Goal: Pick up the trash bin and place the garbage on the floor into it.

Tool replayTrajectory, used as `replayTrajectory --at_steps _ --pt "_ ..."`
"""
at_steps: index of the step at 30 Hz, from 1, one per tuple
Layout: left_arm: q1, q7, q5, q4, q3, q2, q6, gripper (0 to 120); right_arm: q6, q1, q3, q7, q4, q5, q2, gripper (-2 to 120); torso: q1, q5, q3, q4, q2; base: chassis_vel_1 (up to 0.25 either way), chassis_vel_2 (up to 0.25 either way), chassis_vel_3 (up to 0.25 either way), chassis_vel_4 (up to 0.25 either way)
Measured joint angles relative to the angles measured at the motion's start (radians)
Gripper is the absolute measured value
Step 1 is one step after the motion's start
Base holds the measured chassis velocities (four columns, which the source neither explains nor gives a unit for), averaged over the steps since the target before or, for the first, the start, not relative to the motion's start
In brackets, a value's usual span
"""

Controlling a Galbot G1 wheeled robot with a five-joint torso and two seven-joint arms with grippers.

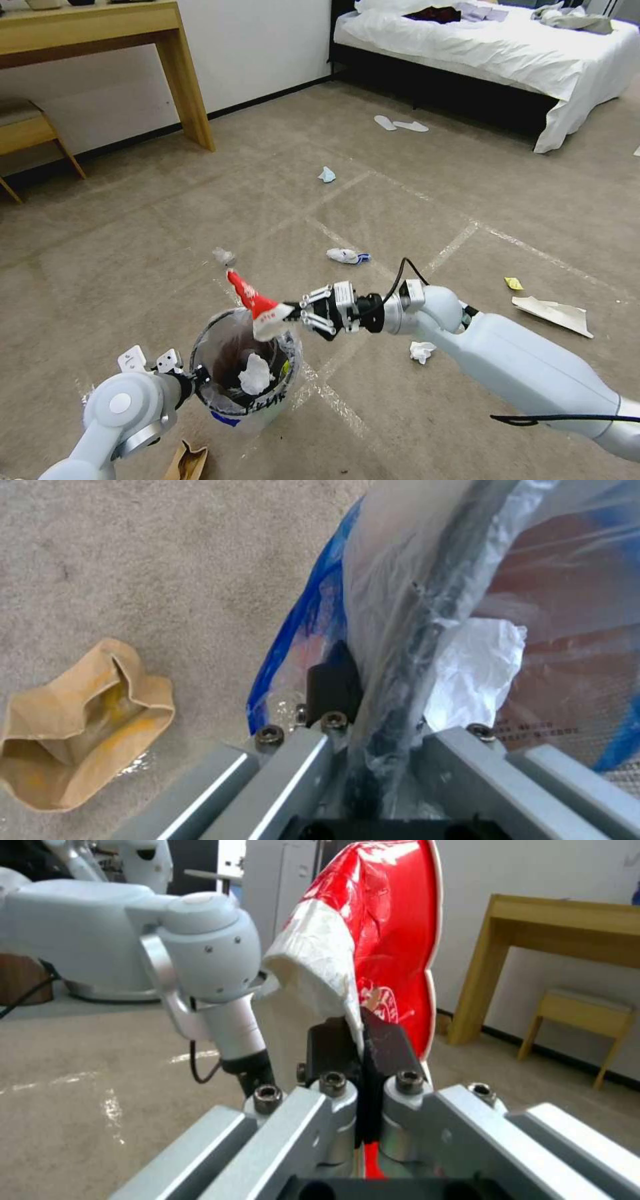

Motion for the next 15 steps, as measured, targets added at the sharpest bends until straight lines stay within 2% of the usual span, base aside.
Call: replayTrajectory --at_steps 15 --pt "0.020 -0.023 -0.026 -0.048 -0.008 0.004 -0.002 0 0.000 -0.025 -0.034 -0.009 0.005 -0.051 -0.008 0 0.000 0.0000 0.000 0.0000 0.000 0.000 0.000 0.000 0.000"
